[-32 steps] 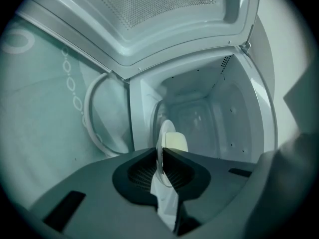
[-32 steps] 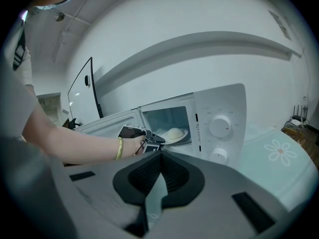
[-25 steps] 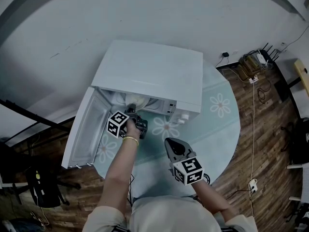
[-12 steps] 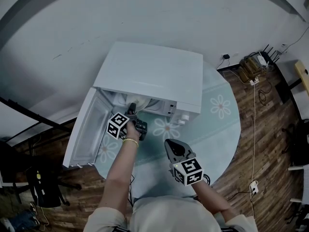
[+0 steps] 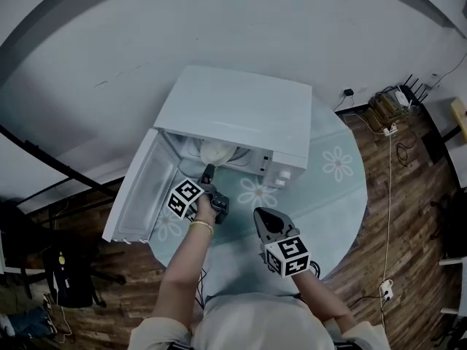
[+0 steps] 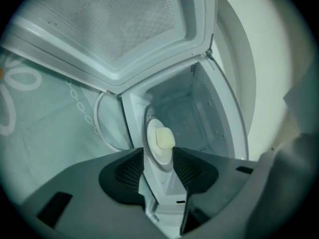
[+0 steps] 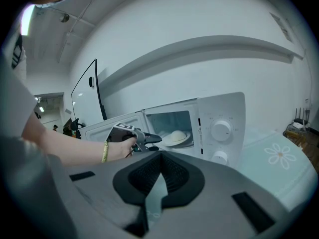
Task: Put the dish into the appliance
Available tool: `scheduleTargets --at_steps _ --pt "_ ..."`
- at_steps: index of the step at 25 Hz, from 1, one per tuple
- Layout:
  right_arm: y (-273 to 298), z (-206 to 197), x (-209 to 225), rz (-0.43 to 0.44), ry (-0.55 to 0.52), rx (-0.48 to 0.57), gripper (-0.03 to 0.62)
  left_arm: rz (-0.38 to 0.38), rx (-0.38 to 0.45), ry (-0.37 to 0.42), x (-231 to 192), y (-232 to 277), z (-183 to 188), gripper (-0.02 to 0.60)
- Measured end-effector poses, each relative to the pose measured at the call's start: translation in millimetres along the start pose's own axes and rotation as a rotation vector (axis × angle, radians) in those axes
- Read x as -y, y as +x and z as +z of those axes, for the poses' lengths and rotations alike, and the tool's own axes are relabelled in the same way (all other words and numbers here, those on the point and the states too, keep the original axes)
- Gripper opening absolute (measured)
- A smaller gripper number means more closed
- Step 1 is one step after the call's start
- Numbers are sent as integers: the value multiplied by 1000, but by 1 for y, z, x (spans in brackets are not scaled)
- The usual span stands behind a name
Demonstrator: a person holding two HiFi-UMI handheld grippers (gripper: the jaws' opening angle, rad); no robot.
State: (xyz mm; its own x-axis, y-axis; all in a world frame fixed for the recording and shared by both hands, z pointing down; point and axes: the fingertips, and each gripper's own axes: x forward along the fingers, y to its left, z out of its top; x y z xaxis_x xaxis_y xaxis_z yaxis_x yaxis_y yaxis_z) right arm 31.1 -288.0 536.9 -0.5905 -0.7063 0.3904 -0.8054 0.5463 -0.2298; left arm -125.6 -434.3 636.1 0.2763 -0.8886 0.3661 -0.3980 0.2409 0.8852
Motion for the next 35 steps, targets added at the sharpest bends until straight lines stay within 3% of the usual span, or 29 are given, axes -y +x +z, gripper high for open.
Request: scheduleTargets --at_steps 3,8,12,26,35 --pt "-4 -1 0 -6 -4 3 5 -23 -10 77 11 -17 -5 177" --pt "-14 -2 -1 -18 -2 12 5 -42 -30 191 25 -48 -19 47" --pt "-21 0 -3 -21 -6 23 5 -62 -48 243 31 -72 -31 11" --pt "-46 -13 -19 -19 8 11 5 -43 -202 562 42 -160 -84 9" --pt "-65 -24 -31 -7 19 -9 5 -11 -243 665 30 -206 -106 9"
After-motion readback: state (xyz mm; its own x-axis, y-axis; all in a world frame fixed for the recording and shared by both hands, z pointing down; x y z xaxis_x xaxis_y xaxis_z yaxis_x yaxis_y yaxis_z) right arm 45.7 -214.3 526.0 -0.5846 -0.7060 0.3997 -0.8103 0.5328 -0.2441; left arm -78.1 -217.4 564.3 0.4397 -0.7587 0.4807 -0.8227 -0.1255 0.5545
